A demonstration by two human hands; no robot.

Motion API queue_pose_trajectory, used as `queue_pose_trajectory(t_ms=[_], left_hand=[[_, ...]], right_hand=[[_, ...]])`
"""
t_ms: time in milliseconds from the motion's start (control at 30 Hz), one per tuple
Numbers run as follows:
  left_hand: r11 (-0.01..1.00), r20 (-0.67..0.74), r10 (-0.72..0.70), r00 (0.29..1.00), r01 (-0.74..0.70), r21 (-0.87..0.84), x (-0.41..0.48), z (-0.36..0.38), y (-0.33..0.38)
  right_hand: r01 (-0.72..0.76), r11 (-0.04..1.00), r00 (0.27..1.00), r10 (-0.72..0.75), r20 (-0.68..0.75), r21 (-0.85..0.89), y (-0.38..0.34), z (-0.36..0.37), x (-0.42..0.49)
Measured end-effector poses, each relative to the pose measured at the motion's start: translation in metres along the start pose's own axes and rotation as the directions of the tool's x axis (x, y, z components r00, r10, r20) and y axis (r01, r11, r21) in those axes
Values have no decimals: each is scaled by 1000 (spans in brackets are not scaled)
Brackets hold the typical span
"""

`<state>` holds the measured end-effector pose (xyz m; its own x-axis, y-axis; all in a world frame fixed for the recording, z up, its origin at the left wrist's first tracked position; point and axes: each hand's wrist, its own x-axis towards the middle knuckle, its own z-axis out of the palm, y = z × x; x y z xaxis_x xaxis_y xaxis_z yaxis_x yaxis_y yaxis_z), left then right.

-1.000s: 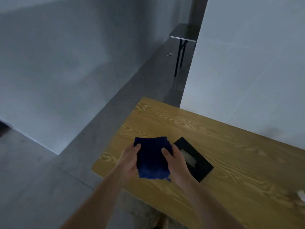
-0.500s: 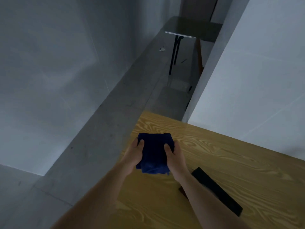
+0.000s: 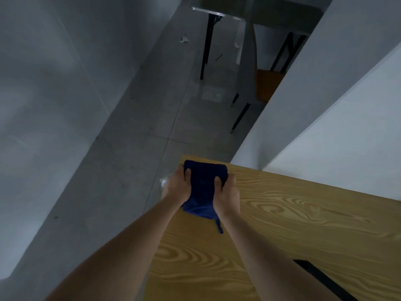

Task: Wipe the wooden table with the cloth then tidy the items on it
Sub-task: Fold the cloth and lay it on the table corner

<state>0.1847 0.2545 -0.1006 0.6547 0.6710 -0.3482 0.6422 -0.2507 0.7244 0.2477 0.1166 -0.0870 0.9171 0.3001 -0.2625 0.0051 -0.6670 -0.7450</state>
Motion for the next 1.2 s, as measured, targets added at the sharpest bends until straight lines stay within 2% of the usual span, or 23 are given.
queue_pose_trajectory(t_ms=[167, 300, 367, 433, 467, 533, 600, 667, 733, 833, 1033, 1200], left_hand=[[957, -76, 139, 987, -115, 265, 34, 4, -7], [932, -118, 181, 976, -132, 338, 45, 7, -10], [940, -139, 152, 978, -100, 327, 47, 8, -12], [955, -191, 119, 974, -60, 291, 45, 8, -16], [953, -228, 150, 962, -79, 294, 42, 8, -17], [915, -257, 303, 917, -205, 346, 35, 9, -20], [851, -136, 421, 897, -339, 400, 29, 13, -23], [792, 49, 425, 904, -397, 464, 28, 19, -30], [750, 136, 386, 912, -396, 529, 30, 23, -36], [735, 151, 343, 927, -365, 571, 33, 27, -40], [733, 166, 288, 943, -328, 595, 28, 20, -33], [701, 186, 328, 926, -371, 609, -5, 1, -12]], right_hand=[[5, 990, 1000, -8, -15, -141, 3, 19, 35], [16, 945, 999, -28, -33, -327, 4, 22, 47], [13, 917, 998, -37, -52, -399, 4, 22, 48], [39, 861, 989, -105, -102, -508, 8, 20, 47], [55, 819, 978, -158, -132, -571, 11, 19, 46], [105, 749, 946, -278, -167, -654, 15, 18, 42], [184, 716, 942, -324, -87, -674, 16, 16, 41], [274, 682, 947, -313, 68, -678, 20, 16, 42], [326, 677, 943, -278, 181, -660, 26, 19, 44], [315, 695, 949, -222, 224, -646, 32, 22, 46], [314, 698, 949, -206, 240, -644, 31, 11, 41], [302, 700, 953, -193, 235, -647, 24, -30, 8]])
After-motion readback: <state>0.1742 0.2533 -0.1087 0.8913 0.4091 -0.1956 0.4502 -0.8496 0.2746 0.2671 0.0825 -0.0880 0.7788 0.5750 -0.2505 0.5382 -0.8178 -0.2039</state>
